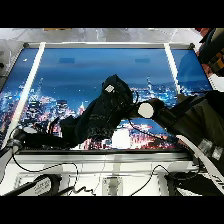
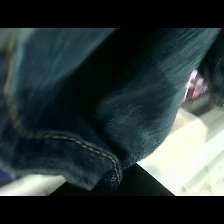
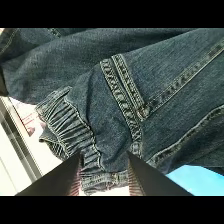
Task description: Fold the clothes and pants, and hang the long-sleeved shirts on hangers.
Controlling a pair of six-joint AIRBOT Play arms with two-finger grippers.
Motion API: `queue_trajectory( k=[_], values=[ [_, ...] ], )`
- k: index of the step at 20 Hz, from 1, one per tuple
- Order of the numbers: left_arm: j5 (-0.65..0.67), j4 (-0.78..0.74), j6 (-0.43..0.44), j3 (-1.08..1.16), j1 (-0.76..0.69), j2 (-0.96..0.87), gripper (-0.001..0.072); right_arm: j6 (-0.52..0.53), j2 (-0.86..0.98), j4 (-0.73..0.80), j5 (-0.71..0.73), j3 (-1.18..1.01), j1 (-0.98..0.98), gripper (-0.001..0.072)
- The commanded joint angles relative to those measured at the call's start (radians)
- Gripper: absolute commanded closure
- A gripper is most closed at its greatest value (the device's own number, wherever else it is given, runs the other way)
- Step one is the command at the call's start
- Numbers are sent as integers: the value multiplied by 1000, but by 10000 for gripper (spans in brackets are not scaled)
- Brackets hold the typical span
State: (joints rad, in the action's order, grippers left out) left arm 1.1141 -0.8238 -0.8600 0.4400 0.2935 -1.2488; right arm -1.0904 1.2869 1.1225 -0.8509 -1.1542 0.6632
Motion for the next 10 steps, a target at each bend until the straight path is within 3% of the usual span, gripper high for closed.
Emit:
queue_trajectory(
  k=[1,3,8,10],
  values=[
    [34,43,37,89,1,40,677,5,60,-10,6,0,26,345],
    [45,42,-10,163,1,124,677,96,95,-3,20,0,64,218],
    [42,44,-61,210,1,270,676,477,176,115,249,0,227,214],
    [42,51,-61,210,1,272,676,578,232,117,352,0,286,162]
  ],
)
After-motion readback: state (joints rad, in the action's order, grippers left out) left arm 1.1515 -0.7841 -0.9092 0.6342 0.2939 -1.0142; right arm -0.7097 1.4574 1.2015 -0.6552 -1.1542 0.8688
